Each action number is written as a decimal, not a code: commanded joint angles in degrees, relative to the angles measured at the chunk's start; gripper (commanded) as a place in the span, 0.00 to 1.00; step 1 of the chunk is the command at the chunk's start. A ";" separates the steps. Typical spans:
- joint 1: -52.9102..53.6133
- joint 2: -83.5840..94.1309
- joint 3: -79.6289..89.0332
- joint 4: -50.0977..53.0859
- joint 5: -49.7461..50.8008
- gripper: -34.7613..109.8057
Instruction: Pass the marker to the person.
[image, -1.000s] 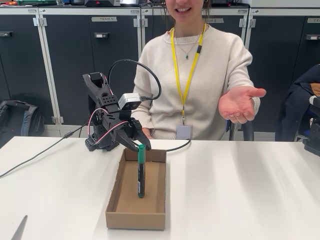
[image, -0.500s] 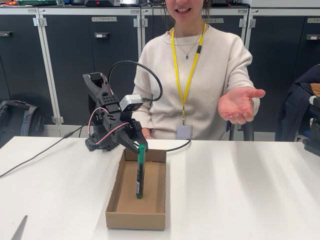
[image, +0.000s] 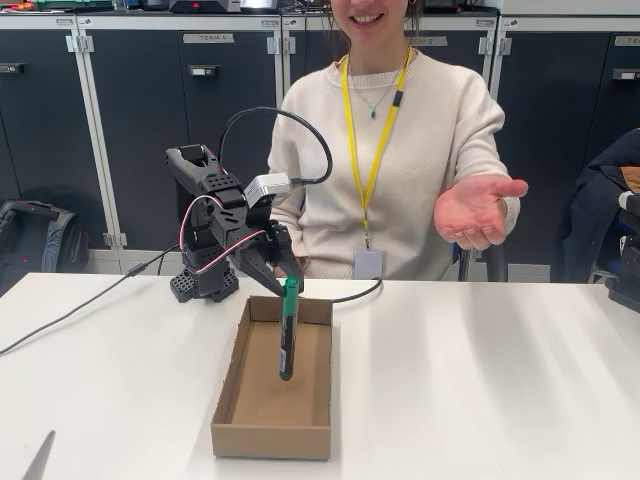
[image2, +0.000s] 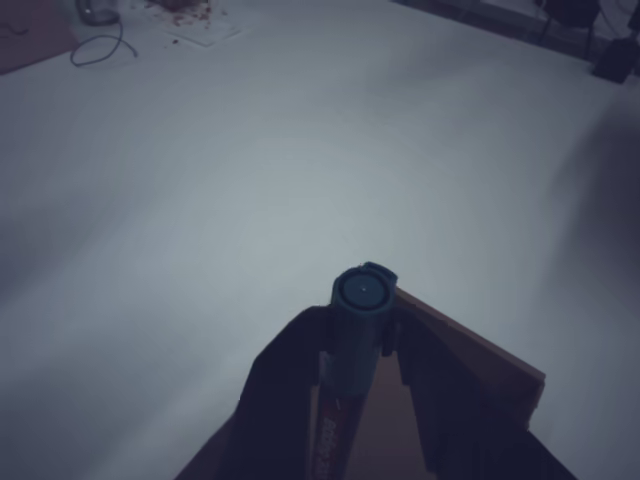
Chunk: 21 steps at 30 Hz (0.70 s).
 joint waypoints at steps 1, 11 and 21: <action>-0.88 4.22 -4.57 0.44 0.53 0.21; -6.24 9.40 -16.96 10.72 5.19 0.21; -9.76 6.50 -33.49 16.70 15.82 0.21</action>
